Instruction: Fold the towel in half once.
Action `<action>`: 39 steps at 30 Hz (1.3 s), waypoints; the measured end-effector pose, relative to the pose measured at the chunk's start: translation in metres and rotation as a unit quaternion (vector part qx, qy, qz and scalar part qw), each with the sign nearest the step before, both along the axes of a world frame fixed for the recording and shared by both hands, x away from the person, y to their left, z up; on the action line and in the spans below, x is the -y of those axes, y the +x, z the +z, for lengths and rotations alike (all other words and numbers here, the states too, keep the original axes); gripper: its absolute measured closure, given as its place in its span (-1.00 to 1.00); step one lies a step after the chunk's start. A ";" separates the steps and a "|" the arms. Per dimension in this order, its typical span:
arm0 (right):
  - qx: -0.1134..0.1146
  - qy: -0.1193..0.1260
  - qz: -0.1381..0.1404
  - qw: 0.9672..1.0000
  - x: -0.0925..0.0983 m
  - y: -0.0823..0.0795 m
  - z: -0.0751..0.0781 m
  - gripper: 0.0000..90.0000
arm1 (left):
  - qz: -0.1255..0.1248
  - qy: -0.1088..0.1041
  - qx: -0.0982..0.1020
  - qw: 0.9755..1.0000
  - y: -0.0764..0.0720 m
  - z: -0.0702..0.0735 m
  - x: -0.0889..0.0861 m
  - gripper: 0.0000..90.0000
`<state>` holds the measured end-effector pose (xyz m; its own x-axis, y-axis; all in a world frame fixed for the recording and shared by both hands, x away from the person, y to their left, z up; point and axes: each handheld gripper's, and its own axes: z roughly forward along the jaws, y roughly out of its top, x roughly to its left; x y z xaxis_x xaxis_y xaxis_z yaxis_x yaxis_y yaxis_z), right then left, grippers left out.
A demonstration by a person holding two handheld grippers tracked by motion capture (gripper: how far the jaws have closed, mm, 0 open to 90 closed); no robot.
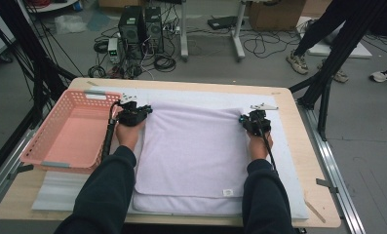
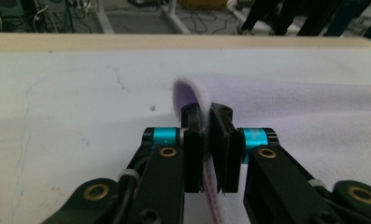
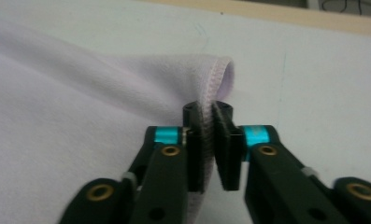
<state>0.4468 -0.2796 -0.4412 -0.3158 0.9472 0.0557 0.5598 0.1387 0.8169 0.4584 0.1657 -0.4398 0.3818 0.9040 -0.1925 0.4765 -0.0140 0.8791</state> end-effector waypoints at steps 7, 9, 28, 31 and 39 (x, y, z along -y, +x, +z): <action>0.007 -0.003 -0.011 1.000 0.006 -0.008 0.009 0.16 | -0.028 -0.003 -0.007 1.000 -0.013 0.007 -0.002 -0.03; 0.011 0.002 -0.004 1.000 0.008 -0.013 0.015 0.12 | -0.033 -0.003 -0.003 0.999 -0.019 0.009 -0.001 -0.06; -0.009 0.005 0.099 0.995 0.008 -0.078 0.030 0.06 | -0.100 0.000 0.005 0.995 -0.084 0.020 0.004 -0.08; -0.011 0.000 0.110 0.994 0.008 -0.099 0.026 0.11 | -0.104 0.008 0.006 0.995 -0.099 0.020 0.003 -0.07; -0.013 -0.003 0.115 0.993 0.014 -0.151 0.015 0.13 | -0.115 0.016 -0.012 0.993 -0.142 0.011 -0.001 -0.04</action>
